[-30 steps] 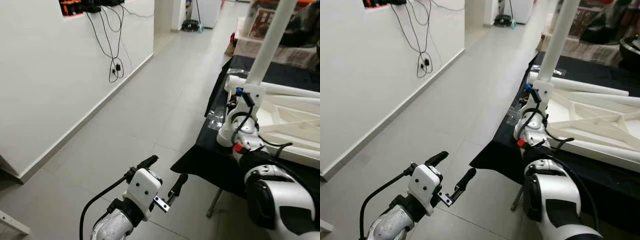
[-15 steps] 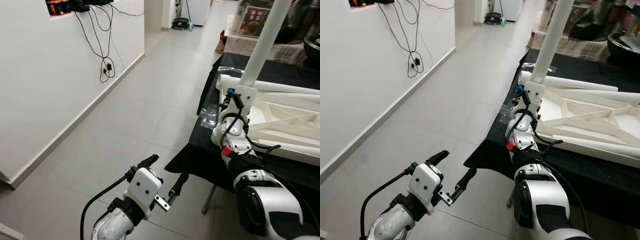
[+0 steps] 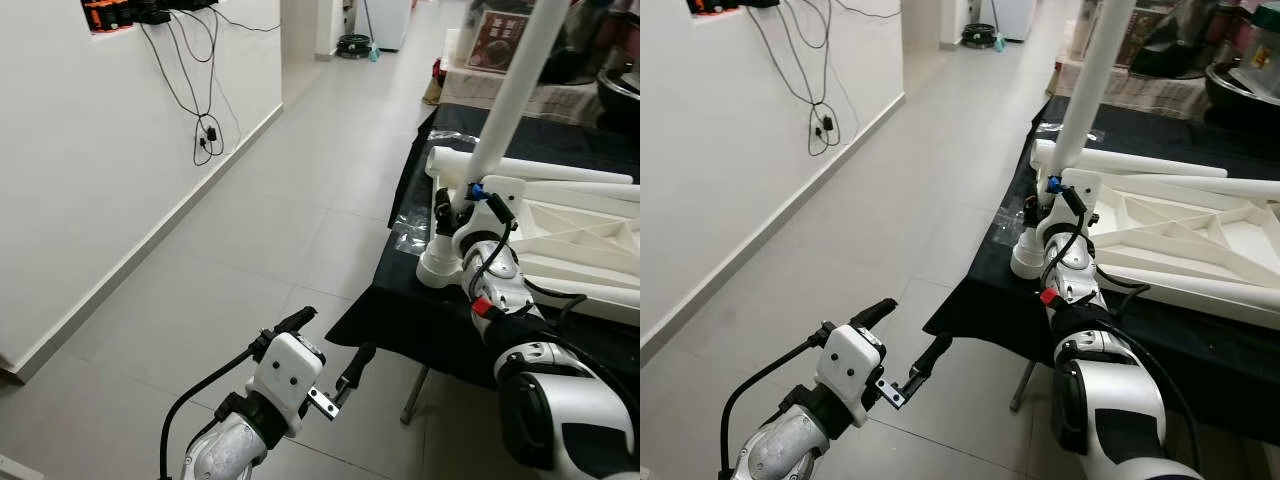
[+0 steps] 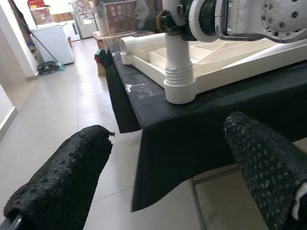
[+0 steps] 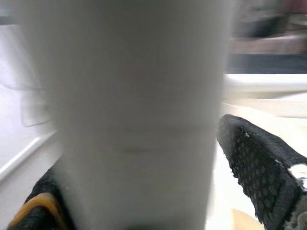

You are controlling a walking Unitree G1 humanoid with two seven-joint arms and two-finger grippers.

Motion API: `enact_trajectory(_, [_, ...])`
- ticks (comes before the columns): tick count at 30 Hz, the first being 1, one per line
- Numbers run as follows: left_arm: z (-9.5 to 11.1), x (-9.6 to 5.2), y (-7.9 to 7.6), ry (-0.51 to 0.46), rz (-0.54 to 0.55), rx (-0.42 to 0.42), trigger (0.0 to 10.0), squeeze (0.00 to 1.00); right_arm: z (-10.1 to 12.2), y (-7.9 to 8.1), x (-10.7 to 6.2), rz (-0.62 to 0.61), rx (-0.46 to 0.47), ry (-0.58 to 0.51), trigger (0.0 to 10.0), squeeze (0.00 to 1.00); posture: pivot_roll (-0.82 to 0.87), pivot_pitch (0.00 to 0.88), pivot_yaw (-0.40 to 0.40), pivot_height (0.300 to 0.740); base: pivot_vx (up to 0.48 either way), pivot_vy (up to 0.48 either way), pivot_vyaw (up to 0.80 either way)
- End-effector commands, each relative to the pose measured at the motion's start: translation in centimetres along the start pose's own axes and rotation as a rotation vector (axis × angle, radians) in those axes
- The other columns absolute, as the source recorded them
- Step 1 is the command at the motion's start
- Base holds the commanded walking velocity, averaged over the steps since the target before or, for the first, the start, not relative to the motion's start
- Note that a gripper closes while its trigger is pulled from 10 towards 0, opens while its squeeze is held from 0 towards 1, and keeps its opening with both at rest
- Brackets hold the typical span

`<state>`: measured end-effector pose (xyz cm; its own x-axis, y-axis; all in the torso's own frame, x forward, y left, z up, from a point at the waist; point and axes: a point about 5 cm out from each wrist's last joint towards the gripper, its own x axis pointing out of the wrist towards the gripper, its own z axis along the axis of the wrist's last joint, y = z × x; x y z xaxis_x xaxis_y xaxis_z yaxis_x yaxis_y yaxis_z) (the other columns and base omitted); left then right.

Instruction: Building children table

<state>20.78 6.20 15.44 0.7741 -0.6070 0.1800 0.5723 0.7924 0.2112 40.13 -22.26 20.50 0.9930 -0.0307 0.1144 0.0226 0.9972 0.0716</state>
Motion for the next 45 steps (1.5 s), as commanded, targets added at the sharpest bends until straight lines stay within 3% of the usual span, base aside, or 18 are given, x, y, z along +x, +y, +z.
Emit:
enact_trajectory(1, [-0.7, -0.1, -0.2, 0.035, -0.006, -0.003, 10.0, 0.0, -0.9, 0.2, -0.3, 0.176, 0.034, 0.064, 10.0, 0.0, 0.06, 0.115, -0.051, 0.74, 0.0, 0.0, 0.0])
enact_trajectory(10, [-0.7, -0.2, -0.1, 0.035, -0.004, -0.003, 10.0, 0.0, -0.9, 1.4, -0.4, 0.418, -0.011, 0.143, 10.0, 0.0, 0.06, 0.116, -0.05, 0.74, 0.0, 0.0, 0.0])
enact_trajectory(16, [-0.7, -0.2, -0.1, 0.034, -0.002, -0.003, 10.0, 0.0, -0.6, 1.7, -0.4, 0.474, -0.017, 0.136, 10.0, 0.0, 0.07, 0.112, -0.051, 0.74, 0.0, 0.0, 0.0])
enact_trajectory(17, [-0.7, -0.2, -0.1, 0.036, -0.003, -0.003, 10.0, 0.0, -0.7, 1.9, -0.4, 0.502, -0.019, 0.143, 4.3, 0.0, 0.07, 0.105, -0.047, 0.74, 0.0, 0.0, 0.0])
enact_trajectory(18, [-0.7, -0.2, -0.1, 0.036, -0.003, -0.003, 10.0, 0.0, -0.7, 1.9, -0.4, 0.502, -0.019, 0.143, 4.3, 0.0, 0.07, 0.105, -0.047, 0.74, 0.0, 0.0, 0.0])
enact_trajectory(19, [-0.7, -0.3, -0.2, 0.038, -0.004, -0.004, 10.0, 0.0, -1.0, 2.3, -0.6, 0.555, -0.023, 0.159, 0.0, 0.0, 0.07, 0.099, -0.048, 0.74, 0.0, 0.0, 0.0])
enact_trajectory(28, [-0.9, -0.3, -0.2, 0.044, -0.006, -0.005, 10.0, 0.0, -1.5, 2.6, -0.7, 0.56, -0.034, 0.166, 0.0, 0.0, 0.06, 0.09, -0.044, 0.74, 0.0, 0.0, 0.0])
enact_trajectory(30, [-0.9, -0.3, -0.2, 0.045, -0.007, -0.005, 10.0, 0.0, -1.5, 2.4, -0.6, 0.5, -0.052, 0.159, 0.0, 0.0, 0.06, 0.087, -0.045, 0.74, 0.0, 0.0, 0.0])
enact_trajectory(32, [-0.9, -0.3, -0.2, 0.047, -0.008, -0.005, 10.0, 0.0, -1.7, 1.8, -0.4, 0.344, -0.097, 0.145, 0.0, 0.0, 0.06, 0.083, -0.046, 0.74, 0.0, 0.0, 0.0])
enact_trajectory(33, [-0.9, -0.3, -0.2, 0.047, -0.008, -0.005, 10.0, 0.0, -1.7, 1.8, -0.4, 0.344, -0.097, 0.145, 0.0, 0.0, 0.06, 0.083, -0.046, 0.74, 0.0, 0.0, 0.0])
enact_trajectory(34, [-1.0, -0.3, -0.2, 0.048, -0.008, -0.005, 10.0, 0.0, -2.1, 1.1, -0.4, 0.205, -0.101, 0.144, 0.0, 0.0, 0.06, 0.084, -0.046, 0.74, 0.0, 0.0, 0.0])
enact_trajectory(35, [-1.0, -0.3, -0.2, 0.048, -0.008, -0.005, 10.0, 0.0, -2.1, 1.1, -0.4, 0.205, -0.101, 0.144, 0.0, 0.0, 0.06, 0.084, -0.046, 0.74, 0.0, 0.0, 0.0])
enact_trajectory(38, [-1.0, -0.3, -0.2, 0.05, -0.008, -0.005, 10.0, 0.0, -2.6, -0.7, -0.7, -0.095, -0.112, 0.136, 0.0, 0.0, 0.06, 0.083, -0.044, 0.74, 0.0, 0.0, 0.0])
enact_trajectory(41, [-1.0, -0.3, -0.2, 0.05, -0.009, -0.005, 10.0, 0.0, -2.7, -1.2, -0.8, -0.185, -0.124, 0.126, 0.0, 0.0, 0.06, 0.081, -0.044, 0.74, 0.0, 0.0, 0.0])
enact_trajectory(43, [-1.0, -0.4, -0.3, 0.052, -0.01, -0.005, 10.0, 0.0, -2.6, -2.0, -1.2, -0.393, -0.107, 0.11, 0.0, 0.0, 0.06, 0.079, -0.045, 0.74, 0.0, 0.0, 0.0])
enact_trajectory(44, [-1.0, -0.4, -0.3, 0.052, -0.01, -0.005, 10.0, 0.0, -2.6, -2.0, -1.2, -0.393, -0.107, 0.11, 0.0, 0.0, 0.06, 0.079, -0.045, 0.74, 0.0, 0.0, 0.0])
enact_trajectory(45, [-1.0, -0.3, -0.2, 0.053, -0.011, -0.005, 10.0, 0.0, -2.6, -2.2, -1.4, -0.467, -0.101, 0.103, 0.0, 0.0, 0.06, 0.081, -0.044, 0.74, 0.0, 0.0, 0.0])
